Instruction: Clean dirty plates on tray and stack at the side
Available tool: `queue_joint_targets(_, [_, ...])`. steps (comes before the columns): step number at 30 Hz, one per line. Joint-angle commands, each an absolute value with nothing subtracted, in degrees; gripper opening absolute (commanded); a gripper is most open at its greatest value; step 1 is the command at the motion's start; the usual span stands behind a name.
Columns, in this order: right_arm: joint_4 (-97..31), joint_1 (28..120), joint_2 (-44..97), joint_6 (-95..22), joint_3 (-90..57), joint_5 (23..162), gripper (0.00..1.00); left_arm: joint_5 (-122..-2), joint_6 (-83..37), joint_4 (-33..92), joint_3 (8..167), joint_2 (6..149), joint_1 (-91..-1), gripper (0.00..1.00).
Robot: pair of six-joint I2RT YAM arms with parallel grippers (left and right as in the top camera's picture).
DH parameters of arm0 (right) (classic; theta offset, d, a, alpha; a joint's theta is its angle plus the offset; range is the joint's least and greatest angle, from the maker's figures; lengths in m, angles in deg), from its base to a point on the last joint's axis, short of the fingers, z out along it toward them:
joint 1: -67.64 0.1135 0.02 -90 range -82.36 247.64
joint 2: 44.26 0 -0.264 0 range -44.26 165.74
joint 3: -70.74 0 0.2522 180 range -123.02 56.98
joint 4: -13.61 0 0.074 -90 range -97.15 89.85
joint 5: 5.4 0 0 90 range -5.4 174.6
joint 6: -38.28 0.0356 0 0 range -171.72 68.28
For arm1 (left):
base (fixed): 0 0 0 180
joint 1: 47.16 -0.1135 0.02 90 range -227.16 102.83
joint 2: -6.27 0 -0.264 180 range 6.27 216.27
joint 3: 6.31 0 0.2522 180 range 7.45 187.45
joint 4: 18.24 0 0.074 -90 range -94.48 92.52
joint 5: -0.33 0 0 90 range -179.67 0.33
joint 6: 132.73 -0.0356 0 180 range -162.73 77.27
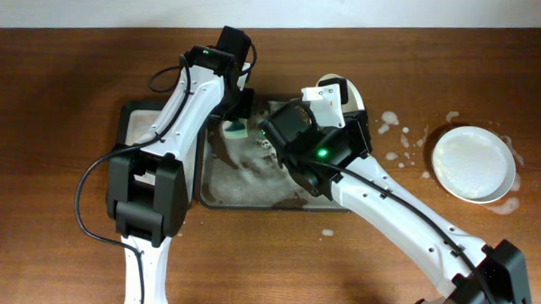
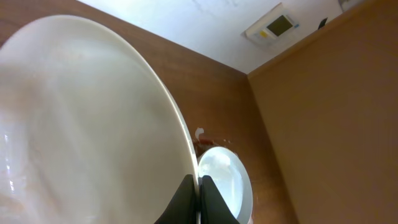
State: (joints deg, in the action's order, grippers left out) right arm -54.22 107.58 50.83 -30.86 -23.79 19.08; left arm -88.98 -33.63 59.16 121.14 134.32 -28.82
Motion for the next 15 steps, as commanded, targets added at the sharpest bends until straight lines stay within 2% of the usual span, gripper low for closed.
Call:
queue_joint_targets(1, [-54.4, 107.0, 46.7, -30.5, -24.7, 19.7, 0.04, -88.3, -32.9, 59.0, 121.9, 132.9, -29.0, 0.0])
queue_joint_targets(3, [-54.4, 105.7, 45.8, -30.3, -24.7, 21.7, 0.04, -88.6, -33.2, 59.5, 122.0, 132.7, -29.0, 0.0])
queue_joint_targets(5, [-54.7, 103.3, 45.8, -30.3, -24.7, 27.4, 0.04, -94.2, -33.8, 65.3, 124.4, 130.5, -29.8, 0.0])
queue_joint_targets(7, [-54.6, 101.0, 45.8, -29.6, -24.7, 30.4, 0.04, -99.0, -33.8, 70.9, 126.1, 125.4, -33.3, 0.0])
queue_joint_targets(11, [-54.0, 100.9, 45.8, -29.6, -24.7, 31.3, 0.04, -98.5, -35.9, 77.0, 125.0, 122.3, -41.8, 0.0])
queue_joint_targets(15, [-53.8, 100.9, 45.8, -29.6, -24.7, 31.9, 0.04, -98.8, -38.5, 70.4, 114.1, 123.1, -42.4, 0.01])
